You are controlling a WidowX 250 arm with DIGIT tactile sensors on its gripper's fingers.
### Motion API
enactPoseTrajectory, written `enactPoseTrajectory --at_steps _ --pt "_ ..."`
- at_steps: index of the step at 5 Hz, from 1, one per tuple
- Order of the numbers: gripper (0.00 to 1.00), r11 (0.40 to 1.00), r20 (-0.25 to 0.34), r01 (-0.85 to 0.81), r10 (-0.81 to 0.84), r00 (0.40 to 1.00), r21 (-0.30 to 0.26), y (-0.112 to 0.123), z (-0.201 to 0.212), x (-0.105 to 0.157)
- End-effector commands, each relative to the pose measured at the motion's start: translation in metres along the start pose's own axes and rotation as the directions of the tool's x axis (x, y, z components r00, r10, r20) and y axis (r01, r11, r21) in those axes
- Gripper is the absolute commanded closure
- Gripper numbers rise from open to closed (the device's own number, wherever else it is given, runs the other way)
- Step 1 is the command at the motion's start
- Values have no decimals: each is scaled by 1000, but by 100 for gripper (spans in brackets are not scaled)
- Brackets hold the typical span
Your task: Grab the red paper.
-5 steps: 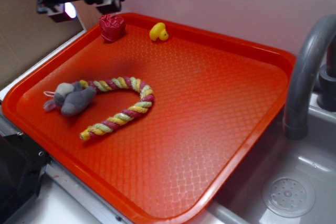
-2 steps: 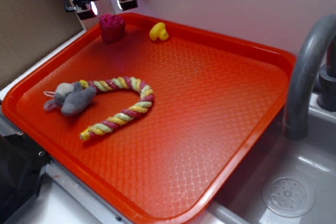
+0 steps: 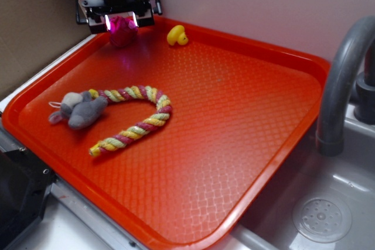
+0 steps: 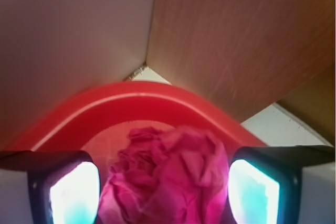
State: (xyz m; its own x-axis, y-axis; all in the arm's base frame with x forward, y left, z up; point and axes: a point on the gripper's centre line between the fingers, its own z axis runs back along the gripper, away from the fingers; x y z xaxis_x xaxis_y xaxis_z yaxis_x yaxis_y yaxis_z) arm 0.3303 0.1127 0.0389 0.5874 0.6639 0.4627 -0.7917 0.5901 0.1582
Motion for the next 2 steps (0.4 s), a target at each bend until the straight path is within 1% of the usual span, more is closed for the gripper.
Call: enactPoseTrajectory --at_steps 1,2 --pt "0 1000 5 -6 7 1000 -29 6 2 25" --pt "0 1000 -16 -9 9 1000 -14 5 -4 24"
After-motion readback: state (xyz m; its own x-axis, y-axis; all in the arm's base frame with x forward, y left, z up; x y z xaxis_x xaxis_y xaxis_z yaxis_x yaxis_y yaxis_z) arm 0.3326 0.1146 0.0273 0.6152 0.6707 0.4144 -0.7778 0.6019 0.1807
